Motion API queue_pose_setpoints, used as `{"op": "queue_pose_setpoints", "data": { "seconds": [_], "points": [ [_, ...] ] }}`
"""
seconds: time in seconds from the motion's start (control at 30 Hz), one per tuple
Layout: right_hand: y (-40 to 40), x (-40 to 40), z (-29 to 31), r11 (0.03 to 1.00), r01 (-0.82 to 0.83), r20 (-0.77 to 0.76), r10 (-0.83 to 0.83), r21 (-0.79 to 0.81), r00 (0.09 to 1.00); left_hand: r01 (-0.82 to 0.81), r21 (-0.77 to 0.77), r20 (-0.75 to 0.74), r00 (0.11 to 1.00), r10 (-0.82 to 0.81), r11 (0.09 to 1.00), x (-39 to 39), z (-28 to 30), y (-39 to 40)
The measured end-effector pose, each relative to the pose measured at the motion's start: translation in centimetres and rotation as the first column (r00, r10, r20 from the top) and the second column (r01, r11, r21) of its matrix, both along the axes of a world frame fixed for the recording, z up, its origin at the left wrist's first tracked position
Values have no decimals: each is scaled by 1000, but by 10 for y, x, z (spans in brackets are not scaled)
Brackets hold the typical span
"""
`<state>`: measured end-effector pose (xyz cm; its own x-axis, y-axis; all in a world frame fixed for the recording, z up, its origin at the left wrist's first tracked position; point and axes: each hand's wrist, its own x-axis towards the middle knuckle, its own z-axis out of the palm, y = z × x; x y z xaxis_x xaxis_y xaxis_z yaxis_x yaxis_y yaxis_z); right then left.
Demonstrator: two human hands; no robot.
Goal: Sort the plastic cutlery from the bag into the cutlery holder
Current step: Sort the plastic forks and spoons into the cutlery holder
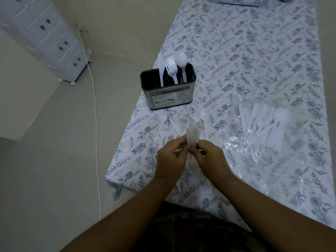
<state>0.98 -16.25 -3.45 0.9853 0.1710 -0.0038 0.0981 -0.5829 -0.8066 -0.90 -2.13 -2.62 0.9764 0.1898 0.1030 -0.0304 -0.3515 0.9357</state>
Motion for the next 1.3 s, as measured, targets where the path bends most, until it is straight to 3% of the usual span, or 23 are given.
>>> {"op": "queue_pose_setpoints", "data": {
  "seconds": [0.13, 0.27, 0.43, 0.57, 0.8, 1.0, 1.17, 1.3],
  "points": [
    [2, 7, 7, 1000, -21, 79, 19, 16, 997, -2, -44, 12, 1000, 3, 999, 7, 3, 2],
    [-1, -4, -8, 995, -82, 55, 85, -57, 995, 51, 106, 20, 998, -54, 993, -4, -16, 9],
    [-2, -2, -8, 990, -132, 100, 138, -57, 985, 70, 165, 57, 995, -81, 984, -7, -23, 14],
    [-5, 1, -2, 996, -79, 64, 82, -50, 995, 92, 215, 97, 989, -115, 972, -7, -22, 15],
    [-3, 5, 6, 996, 29, -113, -19, 87, 993, 83, 139, 71, 993, -94, 987, -1, -17, 17],
    [17, 42, 47, 988, 27, -35, -21, 155, 999, 28, 76, 96, 995, -35, 997, 34, 22, 37],
    [51, 108, 119, 963, -22, 102, -6, 269, 995, 0, 127, 304, 952, -40, 992, 107, 94, 72],
    [75, 157, 147, 959, 26, 156, -73, 284, 985, -11, 55, 258, 966, -4, 998, 159, 123, 93]
  ]
}}
